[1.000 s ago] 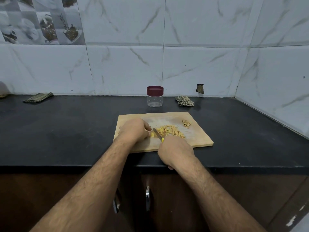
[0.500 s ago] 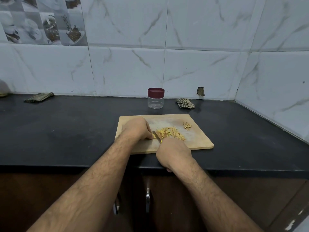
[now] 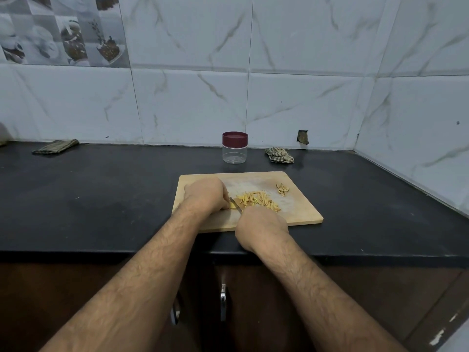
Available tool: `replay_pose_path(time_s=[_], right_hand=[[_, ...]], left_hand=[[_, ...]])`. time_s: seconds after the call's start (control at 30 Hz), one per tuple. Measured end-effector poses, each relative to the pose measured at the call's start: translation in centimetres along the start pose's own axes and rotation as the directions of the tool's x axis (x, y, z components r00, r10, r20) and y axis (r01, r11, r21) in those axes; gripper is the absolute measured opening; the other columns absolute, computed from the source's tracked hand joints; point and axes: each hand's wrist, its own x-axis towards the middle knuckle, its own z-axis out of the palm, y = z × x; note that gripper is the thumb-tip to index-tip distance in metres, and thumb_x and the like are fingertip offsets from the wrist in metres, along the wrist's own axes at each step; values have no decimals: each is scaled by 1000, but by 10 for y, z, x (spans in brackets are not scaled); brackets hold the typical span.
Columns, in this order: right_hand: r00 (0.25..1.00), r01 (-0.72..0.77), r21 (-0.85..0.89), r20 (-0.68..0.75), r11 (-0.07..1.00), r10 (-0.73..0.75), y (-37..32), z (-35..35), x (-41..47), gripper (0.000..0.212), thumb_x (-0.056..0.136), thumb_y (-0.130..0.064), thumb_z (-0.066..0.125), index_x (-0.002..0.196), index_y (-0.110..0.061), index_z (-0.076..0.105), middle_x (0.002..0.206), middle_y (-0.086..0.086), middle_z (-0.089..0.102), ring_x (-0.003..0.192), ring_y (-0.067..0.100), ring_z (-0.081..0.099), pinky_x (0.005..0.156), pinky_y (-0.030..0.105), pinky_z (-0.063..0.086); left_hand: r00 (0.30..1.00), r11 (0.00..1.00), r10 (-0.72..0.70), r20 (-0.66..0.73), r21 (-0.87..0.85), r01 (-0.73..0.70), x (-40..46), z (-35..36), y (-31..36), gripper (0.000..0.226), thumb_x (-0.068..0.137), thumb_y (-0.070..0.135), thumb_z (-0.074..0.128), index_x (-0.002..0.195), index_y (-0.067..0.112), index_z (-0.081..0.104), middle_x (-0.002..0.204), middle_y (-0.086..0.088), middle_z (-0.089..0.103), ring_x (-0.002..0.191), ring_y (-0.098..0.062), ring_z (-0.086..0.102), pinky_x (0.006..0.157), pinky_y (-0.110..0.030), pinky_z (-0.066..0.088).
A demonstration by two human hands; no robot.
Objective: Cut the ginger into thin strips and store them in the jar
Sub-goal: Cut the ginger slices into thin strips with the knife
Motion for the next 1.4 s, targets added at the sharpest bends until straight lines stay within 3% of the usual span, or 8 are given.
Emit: replay_pose_path(time_s=[0.23,0.4,0.73,0.93,1.07,1.4], right_hand=[[1000,10,-38,15,999,-9,1,-3,-2,27,94,-11,50,118,-12,62,113,5,62,87,22,51,76,34,48],[995,-59,10,80,998,58,12,5,-15,30,90,-11,54,119,-13,61,104,5,58,86,24,54,66,33,44],[1000,-21,16,-3,1000,21,14,-5,-22,28,94,-11,46,119,-13,59,97,4,54,86,23,52,70,33,43],[999,-18,36,-30,999,19,4,1,-8,29,93,-10,48,118,-13,62,102,4,60,84,23,53,70,32,45],[1000,-24,36,-18,999,25,2,3,-3,31,93,-11,48,121,-12,61,116,6,63,88,24,52,72,33,45],[1000,-17,30,0,999,17,-2,3,3,28,93,-12,48,118,-11,62,116,7,63,91,24,53,79,35,48]], left_hand=[[999,999,10,-37,32,-8,-2,6,1,23,84,34,71,62,35,64,90,12,71,91,-16,65,87,-36,54],[997,1000,12,-72,6,-12,-5,10,-1,7,87,32,69,84,33,76,97,10,72,95,-17,65,86,-36,55],[984,988,3,-176,-151,-30,-13,22,-7,13,91,27,67,98,30,78,106,10,71,102,-15,61,76,-29,50],[988,979,-7,-157,-201,-25,-11,25,-11,12,89,28,68,94,32,78,102,12,73,97,-13,63,83,-34,55],[987,979,6,-163,-198,-39,-10,26,-12,12,89,29,68,94,33,78,100,13,73,97,-13,63,85,-36,55],[985,980,0,-172,-194,-34,-12,28,-12,11,90,30,67,95,33,77,99,11,73,95,-14,63,77,-31,52]])
